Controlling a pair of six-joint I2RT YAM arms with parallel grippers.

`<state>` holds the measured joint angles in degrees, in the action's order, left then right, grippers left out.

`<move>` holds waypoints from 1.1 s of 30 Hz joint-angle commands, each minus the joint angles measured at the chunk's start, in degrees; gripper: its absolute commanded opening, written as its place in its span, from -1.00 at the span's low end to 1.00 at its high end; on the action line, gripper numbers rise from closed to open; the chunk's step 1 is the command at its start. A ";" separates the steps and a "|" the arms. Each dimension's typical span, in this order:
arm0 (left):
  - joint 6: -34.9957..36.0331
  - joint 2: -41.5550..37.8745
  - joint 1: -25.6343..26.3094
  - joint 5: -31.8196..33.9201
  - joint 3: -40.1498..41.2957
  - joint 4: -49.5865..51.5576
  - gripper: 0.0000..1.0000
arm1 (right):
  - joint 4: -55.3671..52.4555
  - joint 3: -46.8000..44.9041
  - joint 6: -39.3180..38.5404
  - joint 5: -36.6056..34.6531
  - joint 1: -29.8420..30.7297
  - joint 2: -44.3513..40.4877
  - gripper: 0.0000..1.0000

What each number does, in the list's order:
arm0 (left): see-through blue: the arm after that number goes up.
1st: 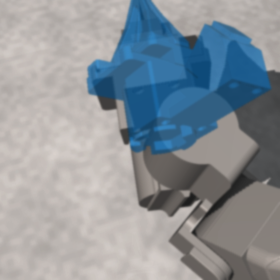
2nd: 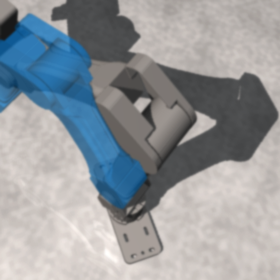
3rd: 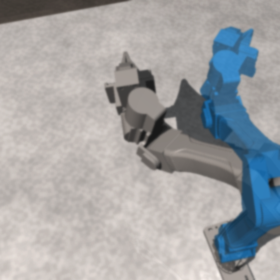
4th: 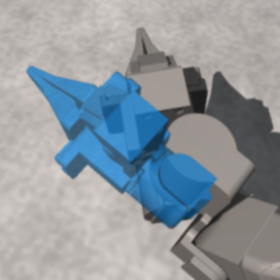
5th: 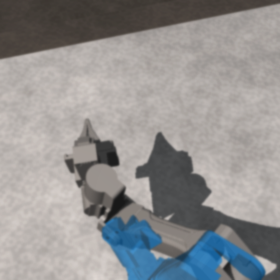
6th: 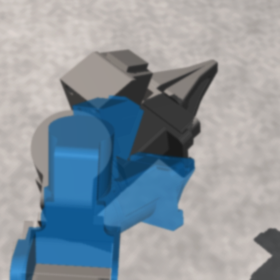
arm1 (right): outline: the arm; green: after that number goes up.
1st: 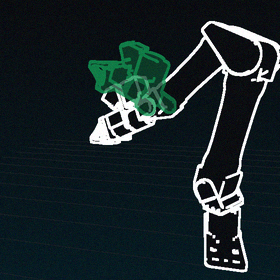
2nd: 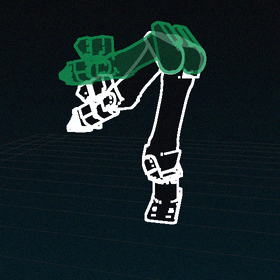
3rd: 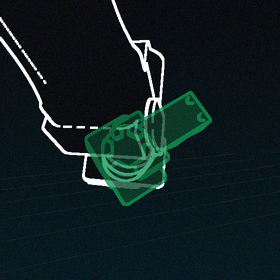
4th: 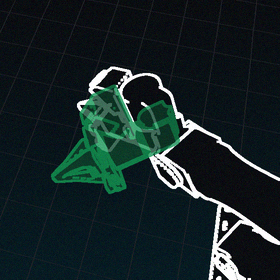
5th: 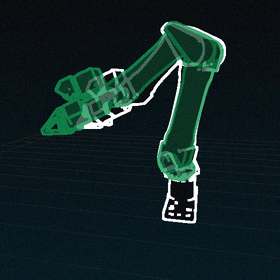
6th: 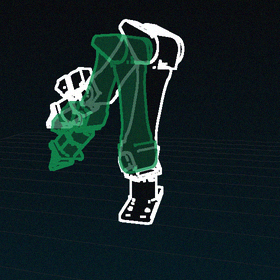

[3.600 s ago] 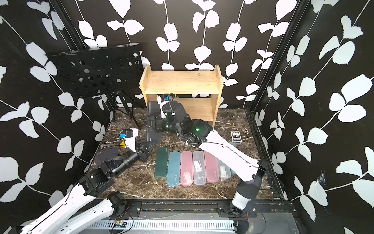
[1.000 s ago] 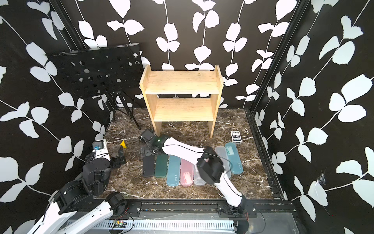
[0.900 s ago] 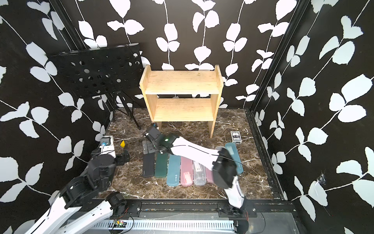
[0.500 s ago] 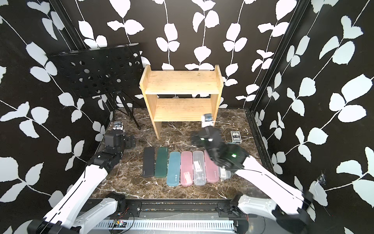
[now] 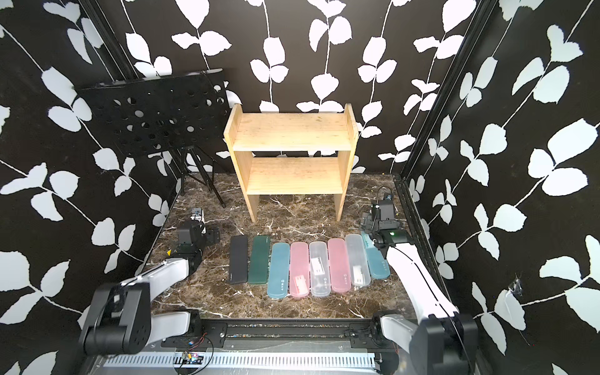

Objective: Remove the pencil cases from the shelf
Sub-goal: Reset both arms

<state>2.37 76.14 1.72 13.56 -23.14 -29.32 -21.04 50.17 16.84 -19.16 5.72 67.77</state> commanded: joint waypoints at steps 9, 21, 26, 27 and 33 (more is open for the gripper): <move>1.97 13.55 -0.53 -9.68 2.61 -27.74 0.98 | 38.95 -17.01 -11.48 1.67 -2.55 6.81 0.98; 2.31 12.72 -0.32 -10.05 0.63 -22.58 0.98 | 69.49 -28.28 -15.16 5.60 -3.17 18.49 0.98; 2.35 12.59 -0.27 -9.88 0.56 -22.20 0.98 | 72.04 -28.53 -14.71 3.15 -3.10 19.69 0.98; 2.33 12.54 -0.22 -9.86 0.49 -21.99 0.98 | 72.70 -28.64 -14.74 3.19 -3.08 19.91 0.98; 2.30 12.54 -0.19 -9.75 0.47 -21.95 0.98 | 71.55 -28.45 -14.68 3.19 -3.06 19.51 0.99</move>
<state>4.12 89.36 1.45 4.03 -21.63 -51.51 47.53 22.44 2.07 -14.83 2.83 87.70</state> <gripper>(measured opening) 0.990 0.992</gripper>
